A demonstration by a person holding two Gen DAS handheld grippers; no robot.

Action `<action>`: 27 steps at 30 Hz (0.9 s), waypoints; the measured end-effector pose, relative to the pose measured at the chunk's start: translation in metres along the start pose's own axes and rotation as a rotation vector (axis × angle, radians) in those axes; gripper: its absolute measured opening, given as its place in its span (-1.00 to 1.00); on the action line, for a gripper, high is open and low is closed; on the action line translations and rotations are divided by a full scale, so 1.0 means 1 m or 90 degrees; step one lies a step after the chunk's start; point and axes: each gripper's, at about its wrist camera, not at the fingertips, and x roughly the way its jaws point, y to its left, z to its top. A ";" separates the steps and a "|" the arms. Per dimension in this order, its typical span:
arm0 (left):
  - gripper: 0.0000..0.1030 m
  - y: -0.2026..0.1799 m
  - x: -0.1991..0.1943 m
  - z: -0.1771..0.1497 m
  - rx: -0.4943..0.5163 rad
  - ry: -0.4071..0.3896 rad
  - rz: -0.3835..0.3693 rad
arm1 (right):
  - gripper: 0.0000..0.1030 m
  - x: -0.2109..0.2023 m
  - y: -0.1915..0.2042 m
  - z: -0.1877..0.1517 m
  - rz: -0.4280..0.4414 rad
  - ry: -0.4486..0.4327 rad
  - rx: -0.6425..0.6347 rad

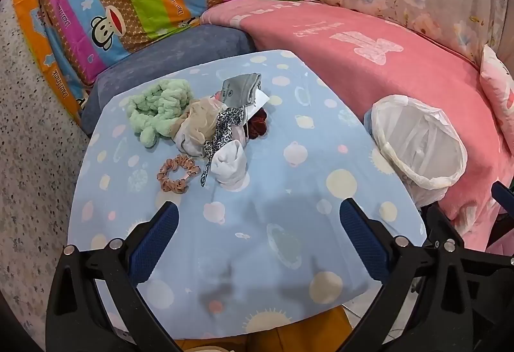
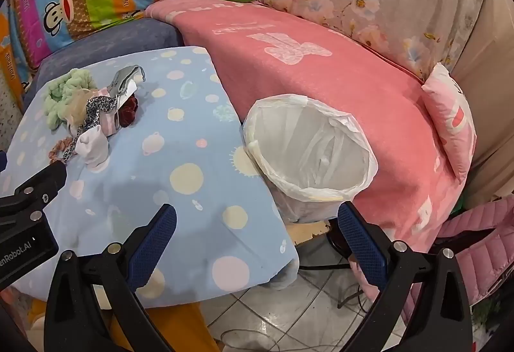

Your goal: Collect trash

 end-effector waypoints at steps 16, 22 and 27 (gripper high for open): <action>0.86 0.000 0.000 0.000 0.001 0.002 -0.002 | 0.87 -0.001 0.001 -0.001 -0.003 0.000 -0.002; 0.86 0.001 0.000 0.000 -0.002 0.001 -0.002 | 0.87 -0.001 0.001 -0.001 -0.004 0.000 -0.004; 0.86 -0.002 -0.001 -0.003 -0.001 0.002 -0.002 | 0.87 0.000 0.002 -0.001 -0.003 0.000 -0.004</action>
